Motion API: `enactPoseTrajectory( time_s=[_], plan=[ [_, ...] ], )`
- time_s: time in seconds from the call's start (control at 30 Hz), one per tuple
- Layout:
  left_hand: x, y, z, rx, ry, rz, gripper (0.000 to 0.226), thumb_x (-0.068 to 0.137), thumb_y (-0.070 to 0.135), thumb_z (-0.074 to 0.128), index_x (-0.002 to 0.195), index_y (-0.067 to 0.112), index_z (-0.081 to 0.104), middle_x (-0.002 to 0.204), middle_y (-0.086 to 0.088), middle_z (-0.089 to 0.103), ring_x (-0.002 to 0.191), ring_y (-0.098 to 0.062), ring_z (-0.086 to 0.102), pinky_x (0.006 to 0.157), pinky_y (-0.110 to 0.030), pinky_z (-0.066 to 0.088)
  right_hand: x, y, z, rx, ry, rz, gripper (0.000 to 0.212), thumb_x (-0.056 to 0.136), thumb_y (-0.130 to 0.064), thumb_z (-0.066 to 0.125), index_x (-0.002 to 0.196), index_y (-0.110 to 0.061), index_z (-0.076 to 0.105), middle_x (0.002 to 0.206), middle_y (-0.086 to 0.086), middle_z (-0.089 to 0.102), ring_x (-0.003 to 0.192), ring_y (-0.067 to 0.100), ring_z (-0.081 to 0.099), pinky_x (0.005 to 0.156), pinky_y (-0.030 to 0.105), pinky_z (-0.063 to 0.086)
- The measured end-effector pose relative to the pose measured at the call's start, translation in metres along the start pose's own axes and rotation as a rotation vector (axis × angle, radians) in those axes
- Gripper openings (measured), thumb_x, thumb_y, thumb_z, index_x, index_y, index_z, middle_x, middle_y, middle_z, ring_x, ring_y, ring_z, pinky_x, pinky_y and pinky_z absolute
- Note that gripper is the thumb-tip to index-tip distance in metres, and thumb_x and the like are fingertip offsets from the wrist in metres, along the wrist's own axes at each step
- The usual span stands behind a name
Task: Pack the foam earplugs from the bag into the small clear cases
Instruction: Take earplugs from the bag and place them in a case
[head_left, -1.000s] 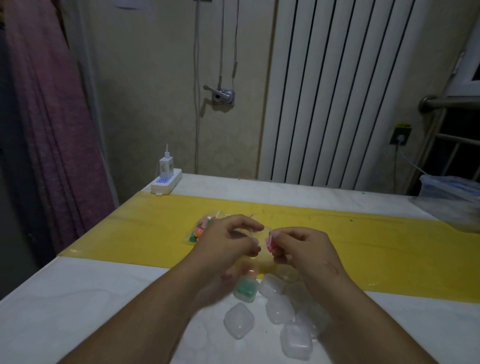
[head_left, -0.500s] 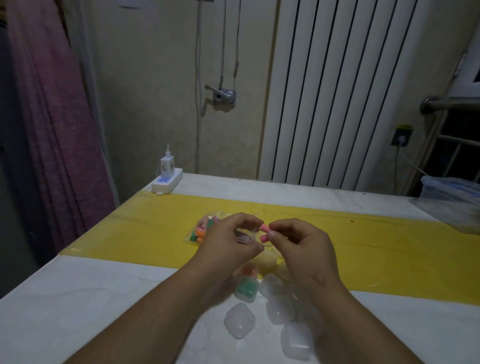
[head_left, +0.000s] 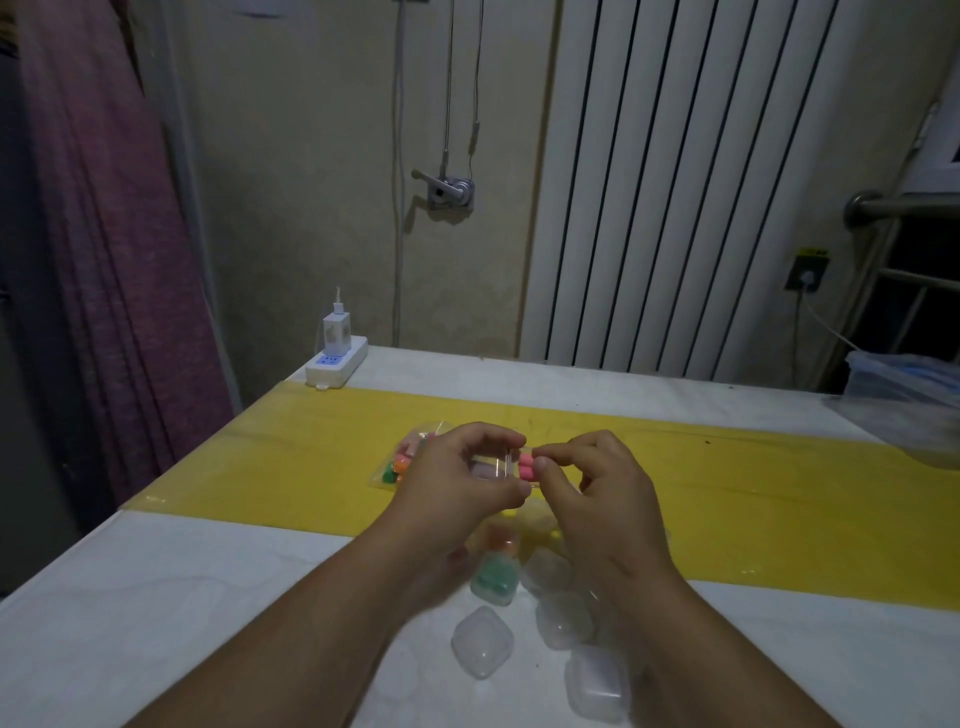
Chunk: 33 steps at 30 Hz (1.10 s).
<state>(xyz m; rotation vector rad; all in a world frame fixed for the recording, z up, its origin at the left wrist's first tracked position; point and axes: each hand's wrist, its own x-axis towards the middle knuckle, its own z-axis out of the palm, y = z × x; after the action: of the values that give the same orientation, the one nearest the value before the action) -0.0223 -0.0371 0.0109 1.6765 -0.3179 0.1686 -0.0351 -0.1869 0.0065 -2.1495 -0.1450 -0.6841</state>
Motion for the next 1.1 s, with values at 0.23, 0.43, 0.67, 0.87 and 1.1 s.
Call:
enactPoseTrajectory(
  time_s=[0.23, 0.43, 0.67, 0.87, 1.1],
  plan=[
    [-0.002, 0.004, 0.001, 0.032, -0.005, -0.026, 0.036, 0.073, 0.002, 0.081, 0.099, 0.024, 0.071, 0.094, 0.012, 0.070, 0.074, 0.001, 0.066, 0.055, -0.012, 0.048, -0.003, -0.006, -0.004, 0.214, 0.022, 0.125, 0.010, 0.080, -0.029, 0.077, 0.085, -0.030, 0.069, 0.092, -0.012, 0.062, 0.072, -0.008, 0.048, 0.064, 0.015, 0.036],
    [-0.003, 0.005, 0.002, 0.034, -0.005, -0.021, 0.036, 0.073, 0.001, 0.081, 0.099, 0.023, 0.071, 0.098, 0.011, 0.070, 0.075, 0.000, 0.065, 0.056, -0.012, 0.049, -0.002, -0.010, -0.006, 0.324, 0.000, 0.247, 0.023, 0.075, -0.026, 0.082, 0.088, -0.022, 0.062, 0.090, -0.009, 0.062, 0.078, 0.007, 0.053, 0.069, 0.025, 0.041],
    [-0.002, 0.002, 0.002, 0.041, -0.024, 0.016, 0.044, 0.070, -0.005, 0.081, 0.101, 0.023, 0.068, 0.097, 0.005, 0.069, 0.075, -0.002, 0.066, 0.069, -0.018, 0.056, 0.003, -0.012, -0.011, 0.514, -0.115, 0.429, 0.034, 0.080, -0.017, 0.078, 0.105, -0.018, 0.055, 0.076, -0.002, 0.074, 0.049, -0.010, 0.056, 0.048, 0.012, 0.040],
    [-0.004, 0.013, 0.002, -0.382, -0.067, -0.137, 0.016, 0.094, 0.006, 0.053, 0.108, 0.014, 0.052, 0.106, -0.017, 0.071, 0.075, -0.033, 0.069, 0.066, -0.037, 0.059, 0.005, -0.008, -0.010, 0.594, -0.067, 0.465, 0.023, 0.077, -0.012, 0.080, 0.097, -0.010, 0.067, 0.078, 0.008, 0.070, 0.065, 0.012, 0.064, 0.060, 0.027, 0.052],
    [-0.002, 0.006, 0.002, -0.435, -0.113, -0.134, 0.032, 0.098, -0.003, 0.040, 0.106, 0.007, 0.069, 0.099, -0.024, 0.071, 0.079, -0.028, 0.068, 0.077, -0.037, 0.058, 0.005, -0.005, -0.009, 0.599, -0.035, 0.419, 0.018, 0.077, -0.012, 0.080, 0.090, -0.008, 0.069, 0.079, 0.010, 0.070, 0.065, 0.015, 0.064, 0.062, 0.028, 0.054]
  ],
)
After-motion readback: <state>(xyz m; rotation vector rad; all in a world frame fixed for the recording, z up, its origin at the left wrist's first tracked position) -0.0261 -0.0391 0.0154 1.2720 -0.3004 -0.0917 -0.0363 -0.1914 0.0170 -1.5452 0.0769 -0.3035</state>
